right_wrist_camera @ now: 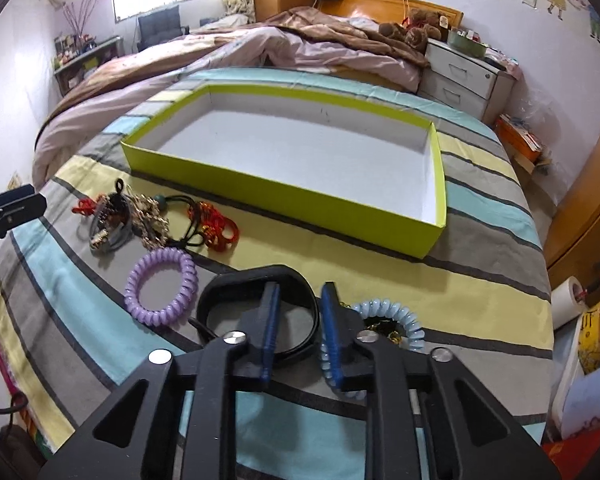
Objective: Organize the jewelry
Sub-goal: 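Lower the right tool onto the black wristband and close it, then grasp the red knotted ornament with the left tool while the right tool lifts the black wristband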
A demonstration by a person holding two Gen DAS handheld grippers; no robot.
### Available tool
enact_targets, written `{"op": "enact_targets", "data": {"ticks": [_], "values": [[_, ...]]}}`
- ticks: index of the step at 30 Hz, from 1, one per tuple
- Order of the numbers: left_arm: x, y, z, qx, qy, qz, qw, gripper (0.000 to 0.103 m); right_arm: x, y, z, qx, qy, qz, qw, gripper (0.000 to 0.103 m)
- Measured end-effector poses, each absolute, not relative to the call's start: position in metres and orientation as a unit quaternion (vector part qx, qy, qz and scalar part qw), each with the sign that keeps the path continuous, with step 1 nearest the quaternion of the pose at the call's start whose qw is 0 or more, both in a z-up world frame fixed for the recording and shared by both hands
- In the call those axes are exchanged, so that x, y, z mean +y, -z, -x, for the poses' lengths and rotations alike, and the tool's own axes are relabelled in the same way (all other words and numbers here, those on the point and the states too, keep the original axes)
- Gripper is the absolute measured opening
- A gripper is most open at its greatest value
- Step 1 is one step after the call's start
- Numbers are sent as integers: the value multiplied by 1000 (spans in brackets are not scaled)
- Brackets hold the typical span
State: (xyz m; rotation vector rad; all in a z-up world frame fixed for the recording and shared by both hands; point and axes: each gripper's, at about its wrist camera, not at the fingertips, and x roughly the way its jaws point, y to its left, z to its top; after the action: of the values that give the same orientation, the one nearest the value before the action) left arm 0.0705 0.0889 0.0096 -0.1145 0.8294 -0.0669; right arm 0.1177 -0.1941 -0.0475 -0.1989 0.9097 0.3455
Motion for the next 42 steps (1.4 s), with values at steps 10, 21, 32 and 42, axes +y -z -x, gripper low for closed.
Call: {"op": "enact_targets", "data": {"ticks": [10, 21, 32, 42], "values": [[78, 4, -96, 429, 59, 59, 899, 78, -202, 47, -120, 434, -158, 72, 884, 6], [75, 19, -116, 455, 31, 35, 889, 56, -213, 38, -122, 421, -137, 22, 896, 6], [72, 23, -129, 453, 29, 27, 891, 56, -211, 35, -123, 414, -141, 11, 899, 6], [79, 22, -125, 447, 36, 40, 893, 24, -214, 34, -121, 409, -138, 2, 902, 6]]}}
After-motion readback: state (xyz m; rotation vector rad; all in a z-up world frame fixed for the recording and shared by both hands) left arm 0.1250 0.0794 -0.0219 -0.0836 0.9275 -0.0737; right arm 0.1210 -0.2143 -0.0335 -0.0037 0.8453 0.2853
